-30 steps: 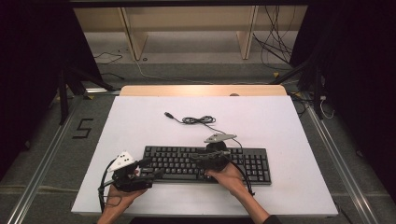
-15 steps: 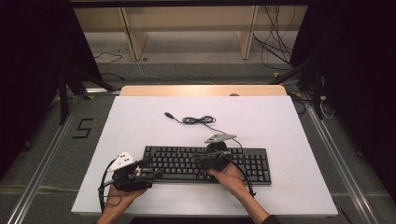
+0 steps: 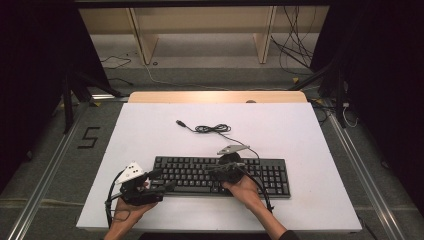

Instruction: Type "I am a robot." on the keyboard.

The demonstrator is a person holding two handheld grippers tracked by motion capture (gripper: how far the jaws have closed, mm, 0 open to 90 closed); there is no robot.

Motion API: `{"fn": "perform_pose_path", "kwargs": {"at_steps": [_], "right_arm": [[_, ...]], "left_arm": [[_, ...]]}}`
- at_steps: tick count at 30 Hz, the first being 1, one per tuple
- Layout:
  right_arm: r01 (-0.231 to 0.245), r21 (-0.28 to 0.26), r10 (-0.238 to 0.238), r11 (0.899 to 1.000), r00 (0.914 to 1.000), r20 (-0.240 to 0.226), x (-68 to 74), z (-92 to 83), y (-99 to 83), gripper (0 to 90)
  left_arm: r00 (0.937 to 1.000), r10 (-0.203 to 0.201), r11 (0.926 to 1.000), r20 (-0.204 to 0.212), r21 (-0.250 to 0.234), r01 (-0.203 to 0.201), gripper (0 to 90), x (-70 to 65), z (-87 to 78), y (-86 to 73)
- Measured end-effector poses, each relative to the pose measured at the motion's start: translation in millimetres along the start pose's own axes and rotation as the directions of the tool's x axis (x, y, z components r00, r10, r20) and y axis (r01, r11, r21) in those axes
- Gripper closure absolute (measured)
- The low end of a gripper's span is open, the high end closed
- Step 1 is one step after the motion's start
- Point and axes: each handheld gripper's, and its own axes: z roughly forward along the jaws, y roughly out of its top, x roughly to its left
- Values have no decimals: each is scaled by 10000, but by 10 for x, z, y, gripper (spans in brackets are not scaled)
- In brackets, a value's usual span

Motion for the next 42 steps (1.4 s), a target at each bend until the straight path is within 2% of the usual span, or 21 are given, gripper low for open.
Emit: {"fn": "perform_pose_path", "kwargs": {"at_steps": [14,22,31,42], "right_arm": [[64,331,-69,9994,9999,123,6,58,-21,900],[178,256,-184,9995,9995,260,26,71,-29,900],[-146,89,146,9999,9999,63,21,32,-17,883],[-153,-198,151,9997,9998,-105,32,-16,-7,846]], "left_arm": [[10000,-2,10000,-18,7,2,259,5,-1,0],[10000,-2,10000,-30,13,2,258,4,1,-2],[10000,-19,10000,-41,-19,19,258,12,-3,-1],[10000,-18,10000,-44,-21,18,259,12,-2,0]]}}
